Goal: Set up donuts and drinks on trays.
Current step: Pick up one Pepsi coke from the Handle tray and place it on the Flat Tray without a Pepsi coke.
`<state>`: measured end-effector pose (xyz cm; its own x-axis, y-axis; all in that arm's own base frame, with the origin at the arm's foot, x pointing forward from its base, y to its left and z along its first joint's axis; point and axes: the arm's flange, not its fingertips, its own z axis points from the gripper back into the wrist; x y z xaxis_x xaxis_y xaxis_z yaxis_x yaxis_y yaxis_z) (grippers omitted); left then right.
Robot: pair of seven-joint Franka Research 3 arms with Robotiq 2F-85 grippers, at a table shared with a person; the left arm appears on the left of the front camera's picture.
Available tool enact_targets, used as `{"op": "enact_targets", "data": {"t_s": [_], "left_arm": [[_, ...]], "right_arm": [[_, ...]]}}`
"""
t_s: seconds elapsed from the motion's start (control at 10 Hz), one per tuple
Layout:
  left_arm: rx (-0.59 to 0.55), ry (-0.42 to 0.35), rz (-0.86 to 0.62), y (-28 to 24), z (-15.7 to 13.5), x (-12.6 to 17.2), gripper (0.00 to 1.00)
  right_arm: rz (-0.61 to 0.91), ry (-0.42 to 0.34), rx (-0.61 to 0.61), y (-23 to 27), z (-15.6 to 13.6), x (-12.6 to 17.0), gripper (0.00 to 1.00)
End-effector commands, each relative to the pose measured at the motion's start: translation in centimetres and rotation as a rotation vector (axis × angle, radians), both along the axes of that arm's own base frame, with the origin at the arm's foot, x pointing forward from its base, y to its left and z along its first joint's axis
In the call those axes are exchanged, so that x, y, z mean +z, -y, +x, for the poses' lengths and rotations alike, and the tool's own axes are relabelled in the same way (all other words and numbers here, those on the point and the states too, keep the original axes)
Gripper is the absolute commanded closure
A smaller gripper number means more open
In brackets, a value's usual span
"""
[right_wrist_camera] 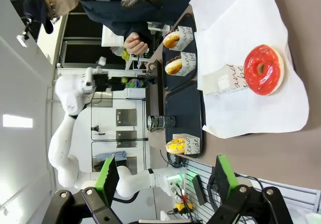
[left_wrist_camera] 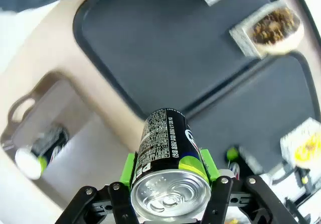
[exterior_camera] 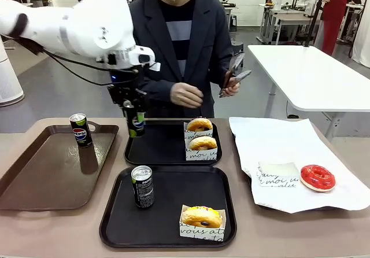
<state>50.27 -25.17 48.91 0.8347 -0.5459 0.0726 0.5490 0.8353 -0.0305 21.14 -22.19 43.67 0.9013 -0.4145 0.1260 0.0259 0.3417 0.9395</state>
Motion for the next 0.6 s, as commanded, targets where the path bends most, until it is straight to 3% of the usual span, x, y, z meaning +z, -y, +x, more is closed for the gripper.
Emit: {"op": "enact_targets", "data": {"t_s": [0.0,0.1,0.2,0.5], "left_arm": [[-0.078,0.023,0.001,-9.8,-8.9,5.3,0.41],[-0.068,0.033,-0.018,-12.7,-11.6,5.6,0.41],[-0.044,0.019,-0.027,-14.2,-12.5,5.3,0.41],[0.012,0.026,-0.098,-14.8,-11.0,4.7,0.41]], "right_arm": [[0.009,0.018,0.004,0.0,0.1,0.0,0.00],[0.009,0.018,0.004,0.0,0.1,0.0,0.00],[0.009,0.018,0.004,0.0,0.1,0.0,0.00],[0.009,0.018,0.004,0.0,0.1,0.0,0.00]]}}
